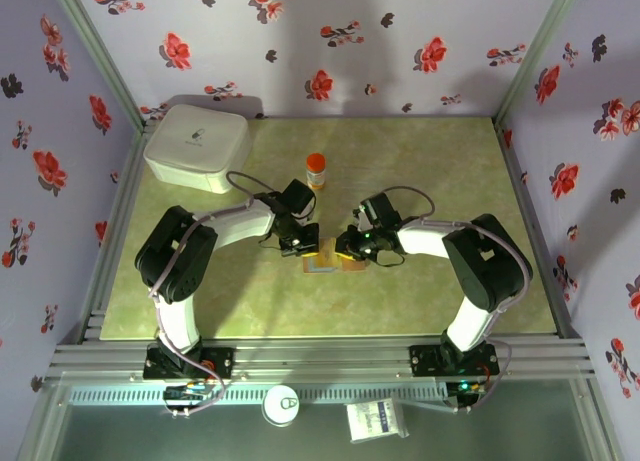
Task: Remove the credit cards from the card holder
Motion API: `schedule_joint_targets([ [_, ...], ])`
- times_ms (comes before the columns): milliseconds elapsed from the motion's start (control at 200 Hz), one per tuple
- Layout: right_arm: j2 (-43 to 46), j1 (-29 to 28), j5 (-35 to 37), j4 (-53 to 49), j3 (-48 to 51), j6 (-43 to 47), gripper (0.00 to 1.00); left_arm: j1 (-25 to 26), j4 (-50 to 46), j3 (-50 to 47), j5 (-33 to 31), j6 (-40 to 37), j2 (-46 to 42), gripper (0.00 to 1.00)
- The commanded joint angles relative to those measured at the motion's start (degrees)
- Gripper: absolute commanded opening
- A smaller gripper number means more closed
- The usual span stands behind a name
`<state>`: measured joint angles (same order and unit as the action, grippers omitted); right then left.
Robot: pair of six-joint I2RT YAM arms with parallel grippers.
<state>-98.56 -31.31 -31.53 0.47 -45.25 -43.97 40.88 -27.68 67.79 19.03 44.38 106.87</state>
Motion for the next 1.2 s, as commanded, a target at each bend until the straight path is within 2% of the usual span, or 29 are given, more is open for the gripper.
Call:
schedule_joint_targets([
  [0, -0.6, 0.5, -1.2, 0.7, 0.9, 0.5, 0.18, 0.1, -1.8, 2.0, 0.3, -0.9, -1.7, 0.00],
  [180, -1.1, 0.5, -1.8, 1.8, 1.1, 0.0, 0.18, 0.7, -0.8, 2.4, 1.9, -0.3, -0.3, 0.00],
  [410, -1.4, 0.5, -2.5, 2.7, 1.4, -0.3, 0.18, 0.7, -3.5, 2.3, -1.2, -1.8, 2.0, 0.00],
  [670, -2.5, 0.5, -5.1, 6.1, 1.9, -1.6, 0.17, 0.8, -3.8, 2.2, -1.4, -2.1, 3.5, 0.00],
  [970, -2.9, 0.5, -6.2, 7.9, 2.5, -2.0, 0.11, 0.7, -4.2, 2.3, -1.6, -2.3, 3.6, 0.00],
  [1195, -1.1, 1.0, -4.5, 6.5, 3.3, -1.0, 0.07, 0.7, -5.2, 2.3, -2.4, -2.7, 3.1, 0.00],
])
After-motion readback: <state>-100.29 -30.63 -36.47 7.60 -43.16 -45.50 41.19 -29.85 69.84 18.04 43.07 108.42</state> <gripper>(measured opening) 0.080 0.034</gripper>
